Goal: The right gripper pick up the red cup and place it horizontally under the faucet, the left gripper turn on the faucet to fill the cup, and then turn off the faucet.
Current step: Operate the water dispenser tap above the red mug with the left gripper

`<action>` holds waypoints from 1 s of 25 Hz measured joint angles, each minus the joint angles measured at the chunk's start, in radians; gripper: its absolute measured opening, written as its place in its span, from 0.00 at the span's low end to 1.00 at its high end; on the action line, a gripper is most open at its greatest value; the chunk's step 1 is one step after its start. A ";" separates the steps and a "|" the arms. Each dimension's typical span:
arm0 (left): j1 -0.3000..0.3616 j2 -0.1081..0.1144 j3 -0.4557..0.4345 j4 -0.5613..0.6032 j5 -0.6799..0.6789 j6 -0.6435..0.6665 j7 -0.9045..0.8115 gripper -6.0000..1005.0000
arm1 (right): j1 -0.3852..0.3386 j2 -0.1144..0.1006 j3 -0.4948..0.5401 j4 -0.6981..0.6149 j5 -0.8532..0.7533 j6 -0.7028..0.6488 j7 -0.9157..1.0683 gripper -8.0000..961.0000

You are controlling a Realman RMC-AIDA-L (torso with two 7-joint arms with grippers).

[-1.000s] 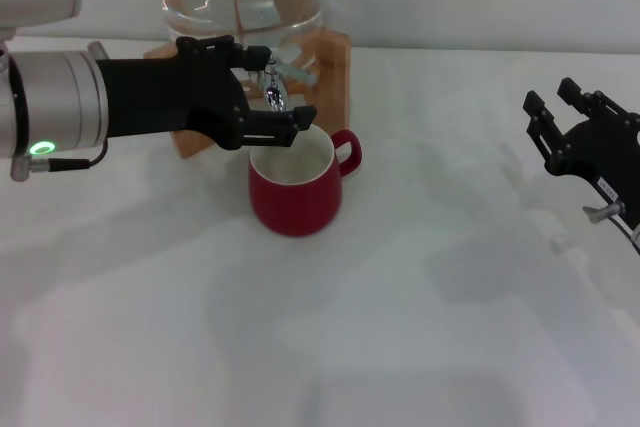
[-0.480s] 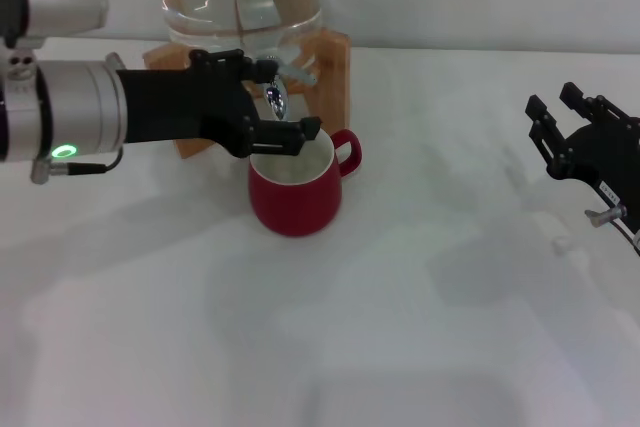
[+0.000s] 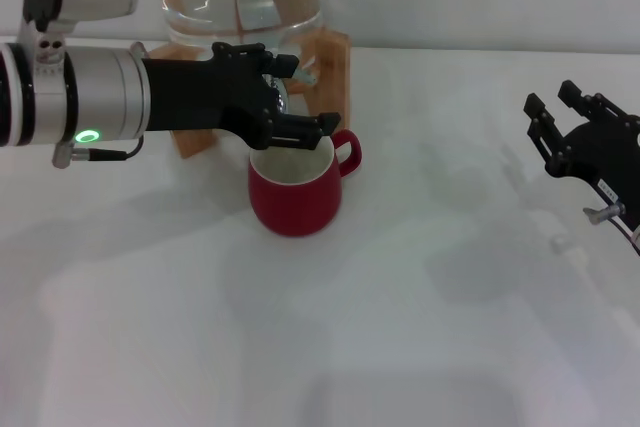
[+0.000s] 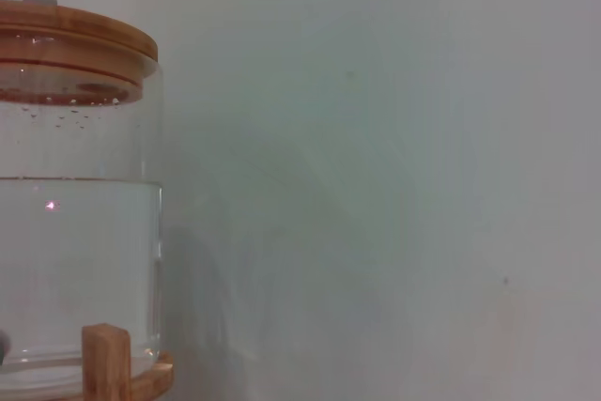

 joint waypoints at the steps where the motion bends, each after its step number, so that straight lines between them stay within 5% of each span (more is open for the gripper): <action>1: -0.003 0.001 0.000 -0.004 0.000 -0.001 0.000 0.88 | 0.001 0.000 0.000 0.000 0.000 0.000 0.000 0.45; 25: -0.028 0.000 0.002 -0.033 0.026 -0.011 -0.004 0.88 | -0.004 0.000 0.000 0.001 -0.001 -0.005 0.000 0.45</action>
